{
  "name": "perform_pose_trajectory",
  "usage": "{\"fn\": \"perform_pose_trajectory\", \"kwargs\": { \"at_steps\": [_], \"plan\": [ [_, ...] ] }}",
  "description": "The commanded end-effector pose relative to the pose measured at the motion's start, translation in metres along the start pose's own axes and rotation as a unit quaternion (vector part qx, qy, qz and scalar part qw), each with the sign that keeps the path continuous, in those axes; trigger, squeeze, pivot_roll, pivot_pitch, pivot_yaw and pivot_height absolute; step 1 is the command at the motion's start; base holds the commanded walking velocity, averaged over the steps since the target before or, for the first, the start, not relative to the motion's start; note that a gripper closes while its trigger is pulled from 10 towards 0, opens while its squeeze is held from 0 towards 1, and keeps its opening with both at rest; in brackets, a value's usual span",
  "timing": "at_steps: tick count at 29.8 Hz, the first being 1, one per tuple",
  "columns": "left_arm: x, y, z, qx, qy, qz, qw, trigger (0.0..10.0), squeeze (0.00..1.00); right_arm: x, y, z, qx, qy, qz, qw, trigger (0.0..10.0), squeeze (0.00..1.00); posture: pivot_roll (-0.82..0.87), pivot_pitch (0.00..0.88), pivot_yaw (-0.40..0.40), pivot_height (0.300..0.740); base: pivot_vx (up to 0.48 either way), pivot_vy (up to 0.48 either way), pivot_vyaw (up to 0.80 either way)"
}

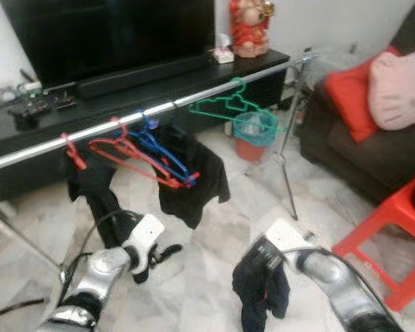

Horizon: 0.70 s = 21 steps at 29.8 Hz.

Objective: Hang hanger

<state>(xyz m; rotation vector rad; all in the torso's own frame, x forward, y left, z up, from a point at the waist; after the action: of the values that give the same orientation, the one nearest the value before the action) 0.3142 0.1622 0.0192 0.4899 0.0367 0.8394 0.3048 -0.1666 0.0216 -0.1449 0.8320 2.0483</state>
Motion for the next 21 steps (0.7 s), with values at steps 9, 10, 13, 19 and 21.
{"fn": "perform_pose_trajectory", "kwargs": {
  "at_steps": [9, 10, 13, 19, 21],
  "plan": [
    [-0.0017, -0.0036, 0.0042, -0.001, -0.005, -0.006, 1.000, 10.0, 0.00, -0.0112, 0.0037, 0.0006, -0.008, 0.005, -0.010, 1.000, 10.0, 0.02, -0.01, 0.000, 0.053, 0.740, 0.000, 0.000, 0.00],
    [-0.0017, -0.0036, 0.0041, 0.000, -0.005, -0.006, 1.000, 10.0, 0.00, -0.0112, 0.0035, 0.0010, -0.009, 0.005, -0.009, 1.000, 10.0, 0.02, -0.01, 0.000, 0.054, 0.740, 0.000, 0.000, 0.40],
    [-0.0024, -0.0034, 0.0033, 0.003, -0.012, -0.009, 1.000, 10.0, 0.00, -0.0103, 0.0030, -0.0001, -0.006, 0.005, -0.007, 1.000, 10.0, 0.02, -0.01, 0.000, 0.056, 0.740, 0.000, 0.000, 0.80],
    [-0.0015, -0.0029, 0.0032, 0.005, -0.015, -0.009, 1.000, 10.0, 0.00, -0.0074, 0.0012, -0.0001, -0.006, -0.011, -0.005, 1.000, 10.0, 0.01, -0.01, 0.002, 0.059, 0.740, 0.000, 0.000, 0.24],
    [-0.0015, -0.0029, 0.0033, 0.005, -0.016, -0.009, 1.000, 10.0, 0.00, -0.0073, 0.0011, -0.0001, -0.006, -0.011, -0.005, 1.000, 10.0, 0.01, -0.01, 0.002, 0.059, 0.740, 0.000, 0.000, 0.00]
  ]
}}
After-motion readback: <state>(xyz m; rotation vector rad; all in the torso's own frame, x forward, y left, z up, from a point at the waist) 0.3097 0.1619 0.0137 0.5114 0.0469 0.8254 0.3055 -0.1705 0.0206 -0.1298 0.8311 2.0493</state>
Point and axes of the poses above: a point about 5 cm out from each wrist's last joint towards the gripper, its own y axis pointing back from the gripper into the wrist, its own z axis along the axis of the wrist's last joint, x = y × z, the point moved 2 cm from there along -y, pointing out of the wrist towards the gripper
